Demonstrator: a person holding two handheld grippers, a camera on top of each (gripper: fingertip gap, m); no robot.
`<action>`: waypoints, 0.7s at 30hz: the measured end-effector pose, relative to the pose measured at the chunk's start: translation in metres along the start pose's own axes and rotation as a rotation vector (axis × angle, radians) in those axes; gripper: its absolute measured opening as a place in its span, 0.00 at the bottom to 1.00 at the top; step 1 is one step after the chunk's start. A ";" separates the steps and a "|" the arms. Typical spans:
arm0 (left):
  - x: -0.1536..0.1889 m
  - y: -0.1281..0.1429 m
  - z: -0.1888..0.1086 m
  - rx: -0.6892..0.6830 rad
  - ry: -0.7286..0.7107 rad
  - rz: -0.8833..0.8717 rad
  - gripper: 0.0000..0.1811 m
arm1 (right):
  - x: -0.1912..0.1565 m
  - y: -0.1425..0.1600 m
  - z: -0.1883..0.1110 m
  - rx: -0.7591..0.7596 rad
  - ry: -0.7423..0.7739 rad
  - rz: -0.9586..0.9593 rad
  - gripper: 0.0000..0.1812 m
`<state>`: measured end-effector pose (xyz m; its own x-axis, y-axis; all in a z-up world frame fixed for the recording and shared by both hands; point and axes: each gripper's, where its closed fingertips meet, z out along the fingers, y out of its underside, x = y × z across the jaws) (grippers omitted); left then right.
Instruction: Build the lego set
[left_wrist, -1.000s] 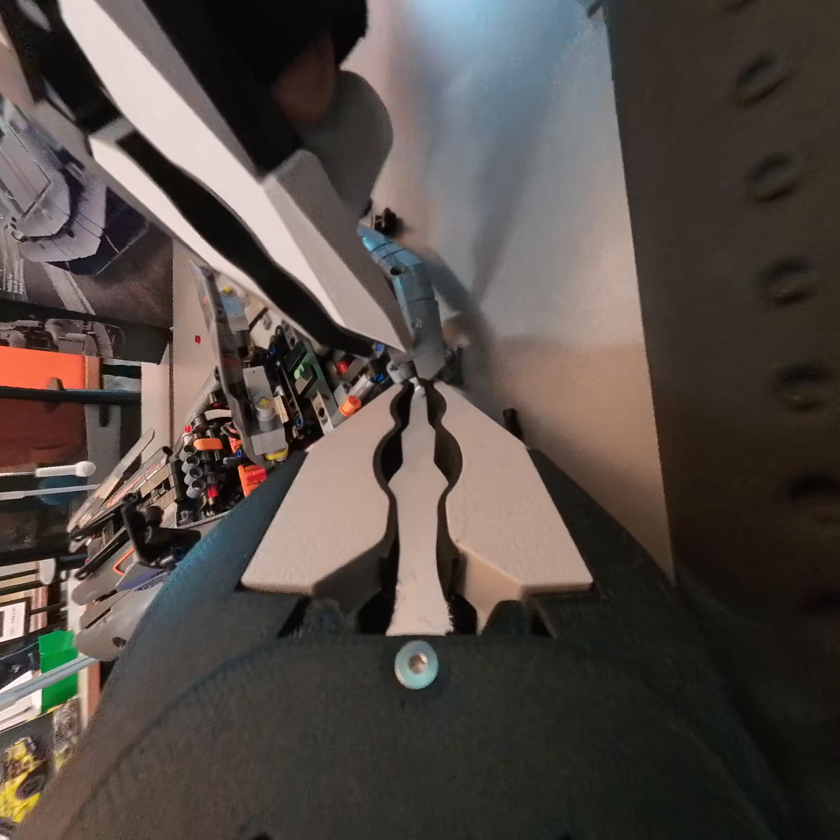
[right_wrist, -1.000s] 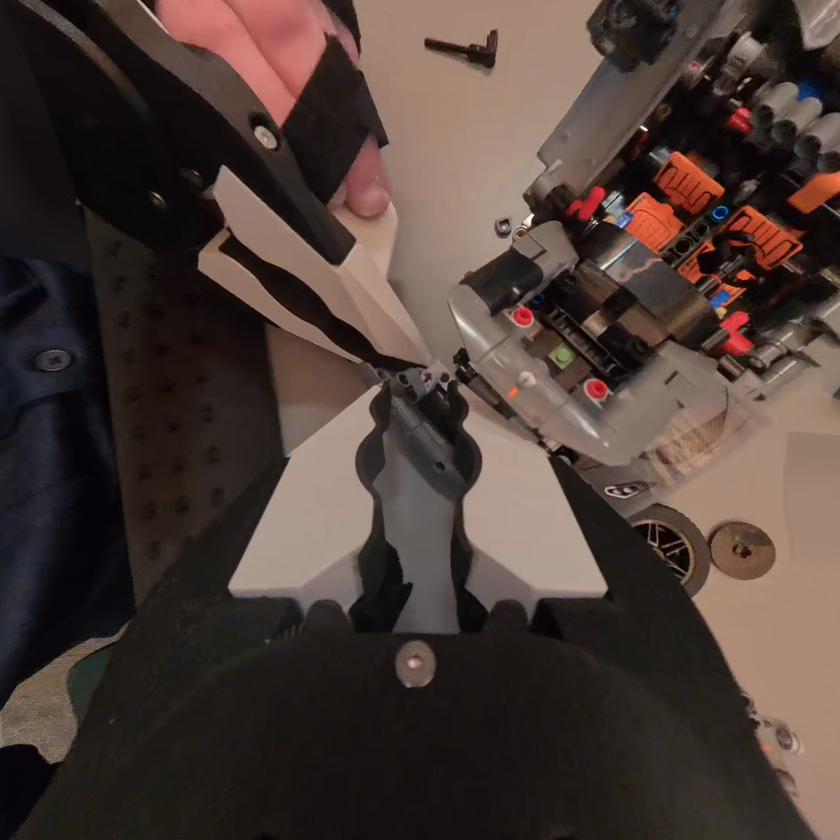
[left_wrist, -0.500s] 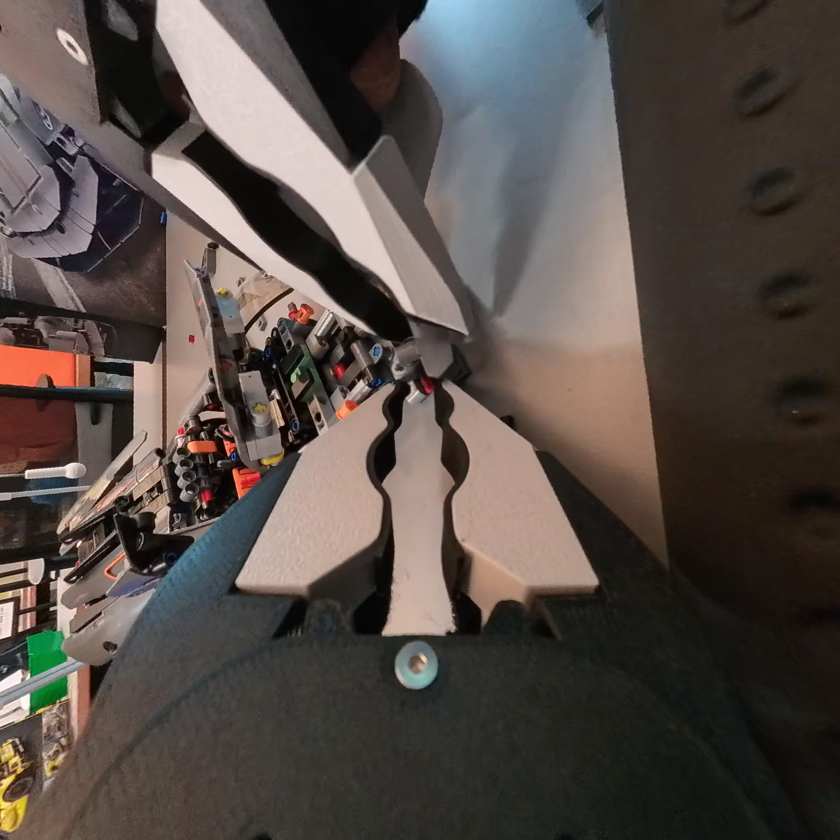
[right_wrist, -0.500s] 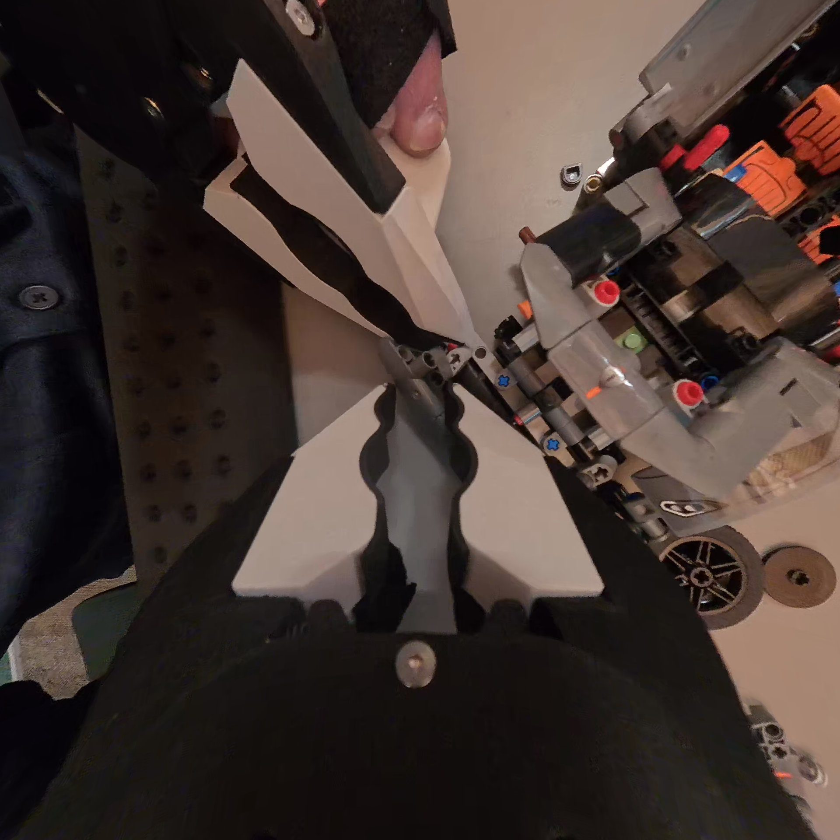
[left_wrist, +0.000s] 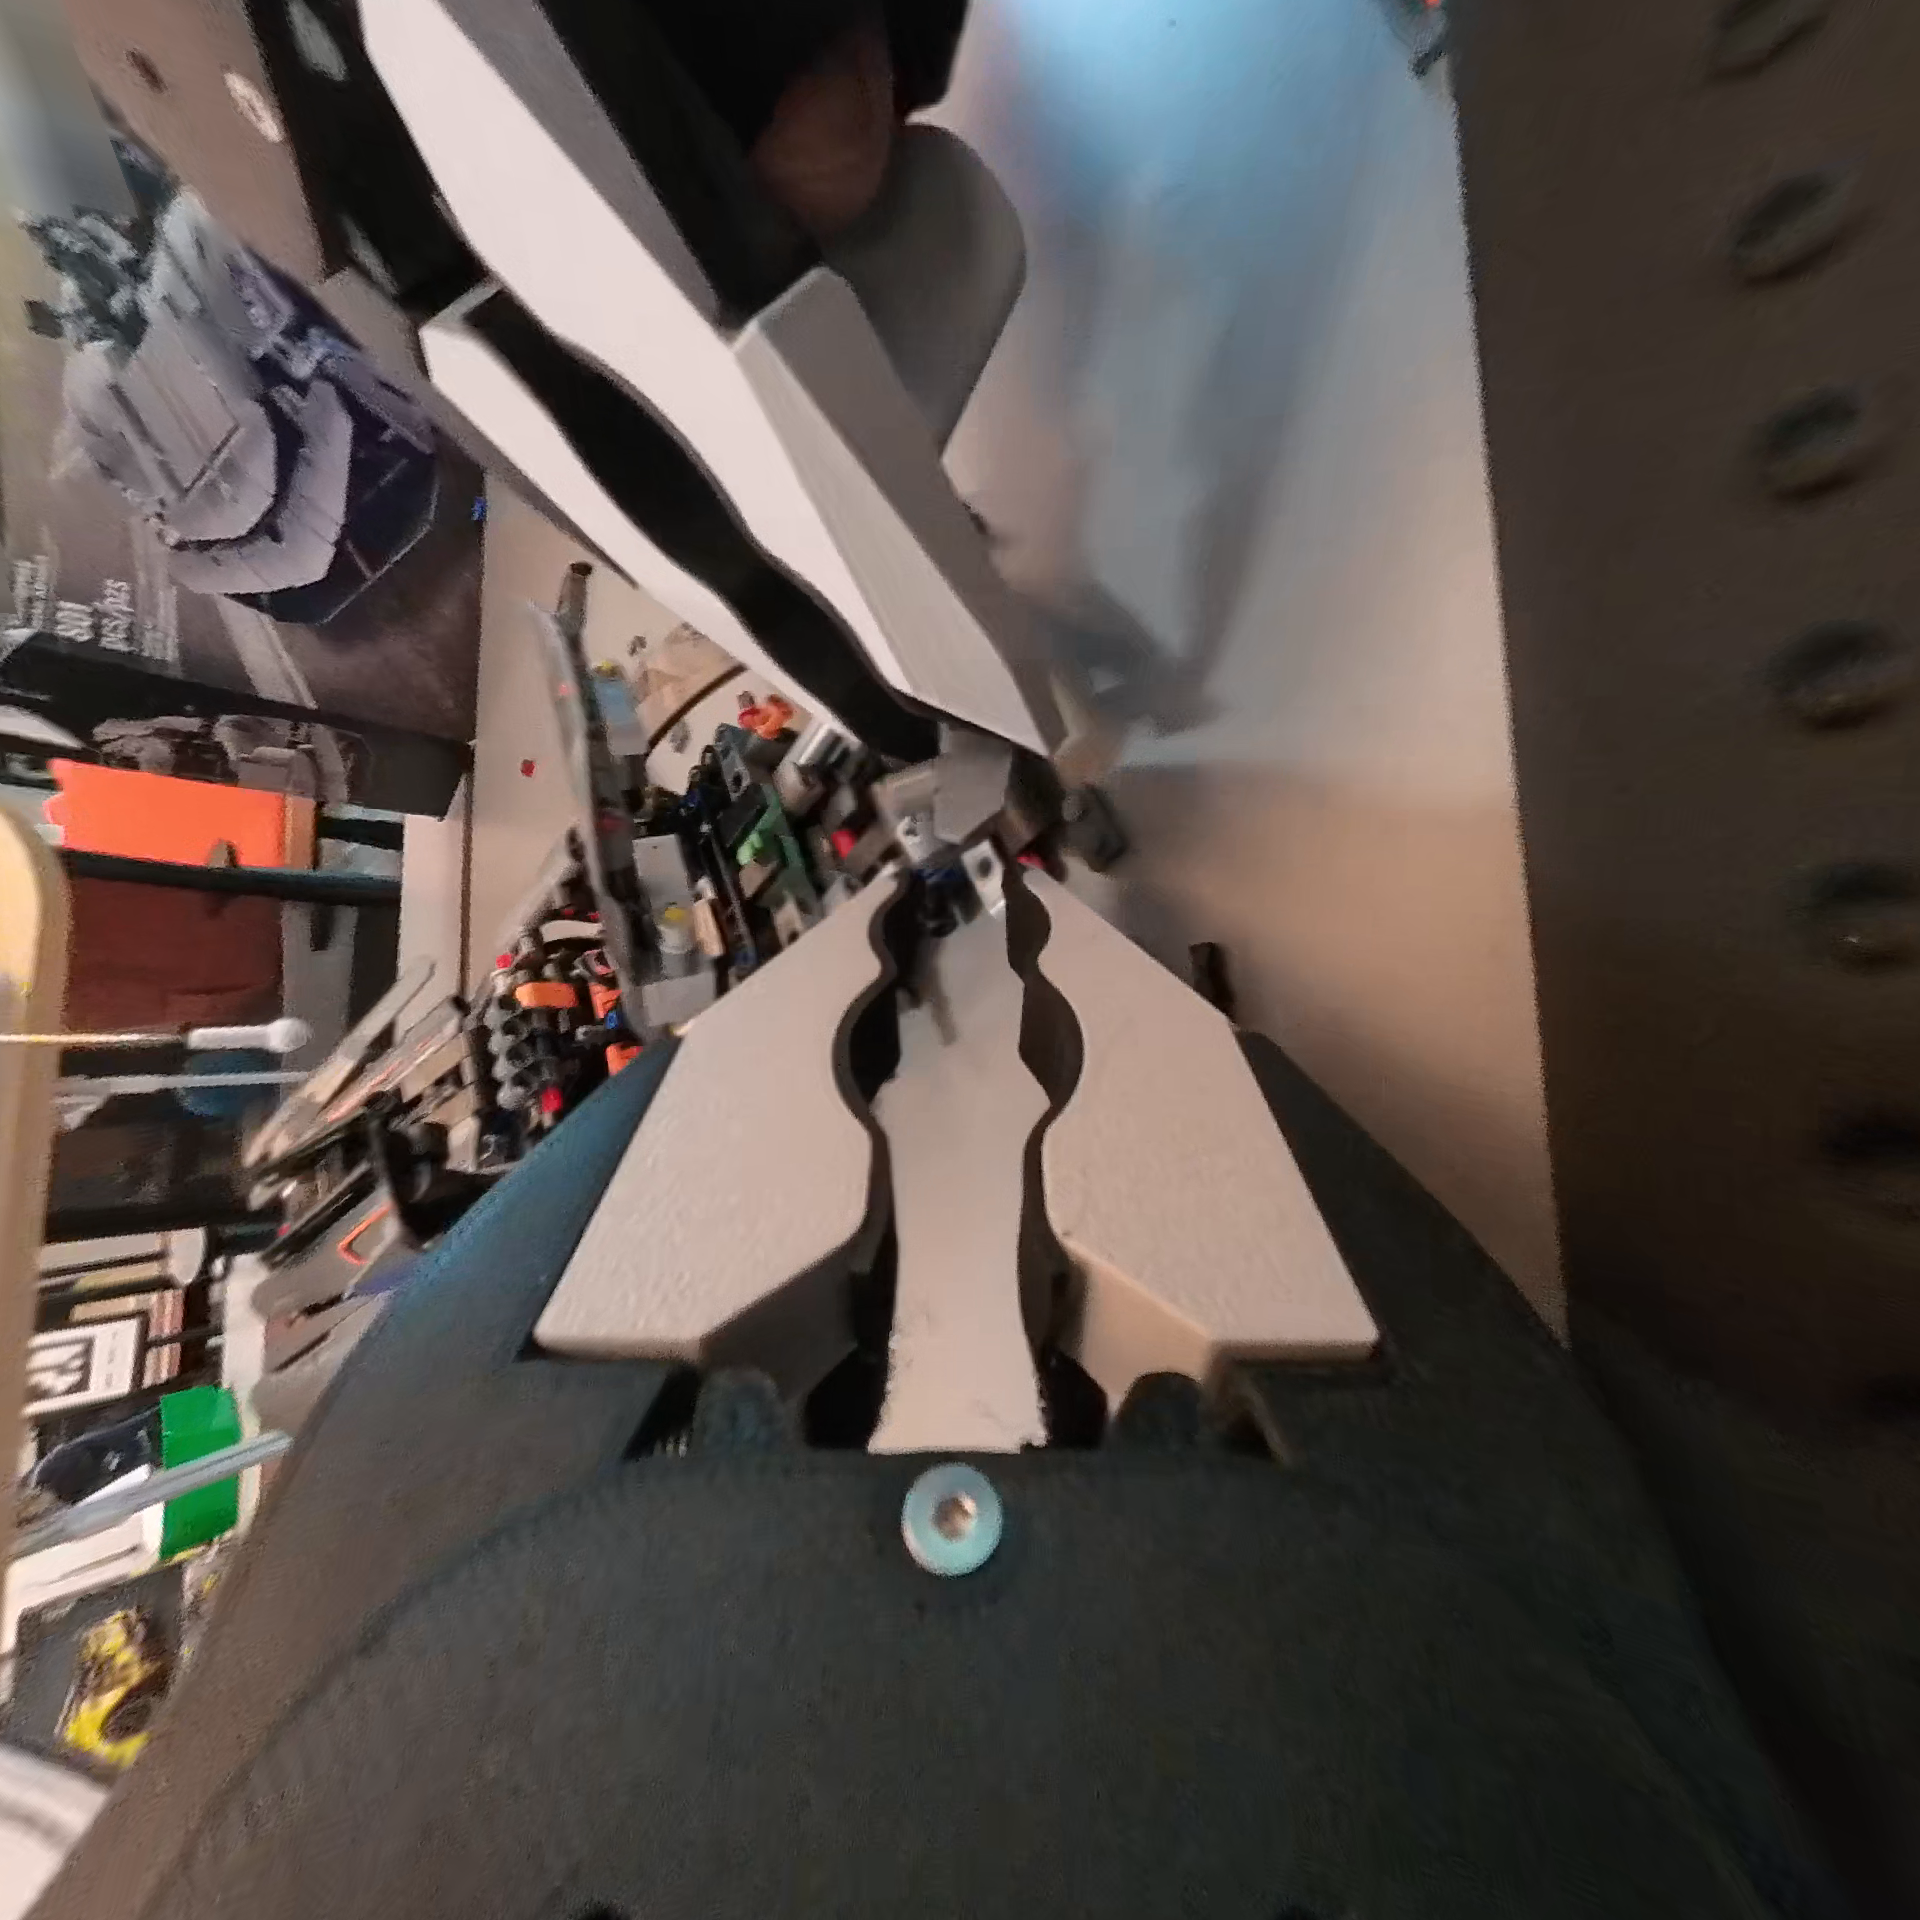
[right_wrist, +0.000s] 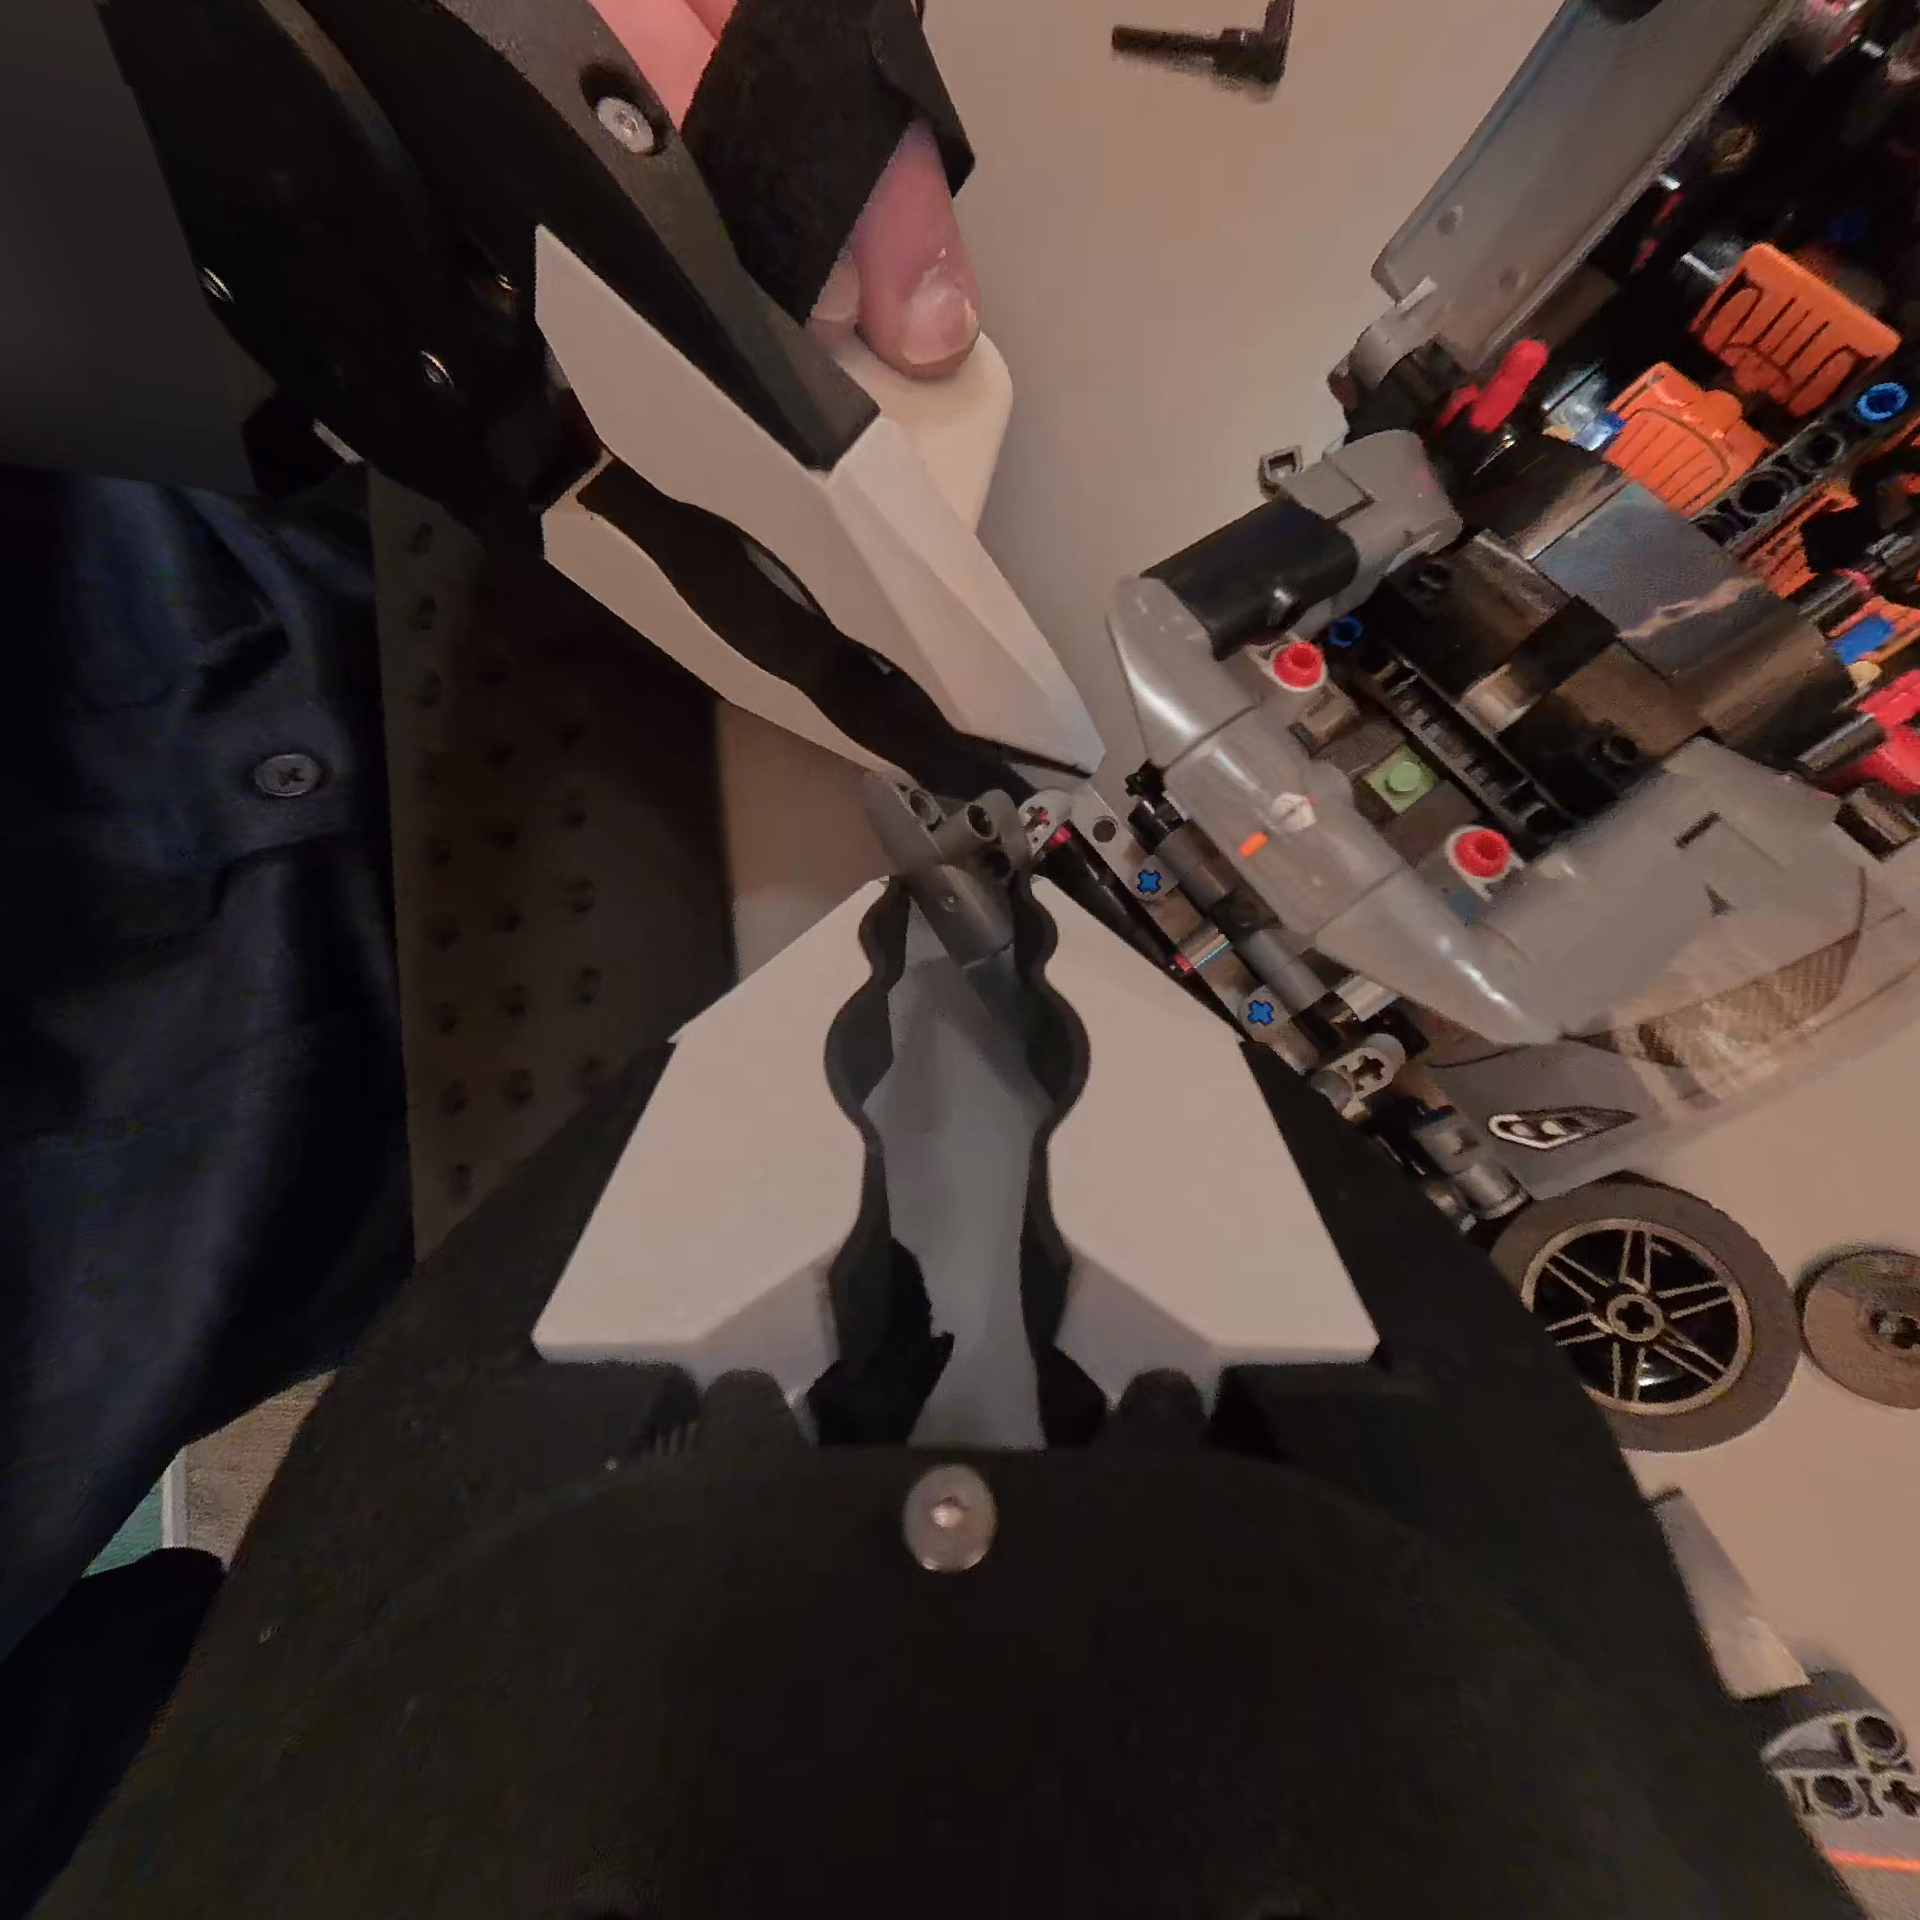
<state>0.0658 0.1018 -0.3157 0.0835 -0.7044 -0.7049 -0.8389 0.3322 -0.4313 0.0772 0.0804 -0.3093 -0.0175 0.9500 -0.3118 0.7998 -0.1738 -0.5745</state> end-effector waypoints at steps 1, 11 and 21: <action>-0.005 0.000 -0.001 -0.001 -0.031 0.000 0.08 | -0.001 -0.002 -0.002 0.016 -0.010 0.005 0.10; -0.025 -0.012 -0.007 0.020 -0.146 -0.024 0.09 | -0.005 -0.023 -0.024 0.211 -0.171 0.084 0.10; -0.029 -0.015 -0.007 0.052 -0.100 -0.163 0.07 | -0.003 -0.029 -0.033 0.299 -0.291 0.146 0.09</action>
<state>0.0720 0.1135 -0.2848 0.2709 -0.6869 -0.6744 -0.7813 0.2523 -0.5709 0.0738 0.0908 -0.2668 -0.1194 0.8049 -0.5812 0.5983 -0.4089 -0.6891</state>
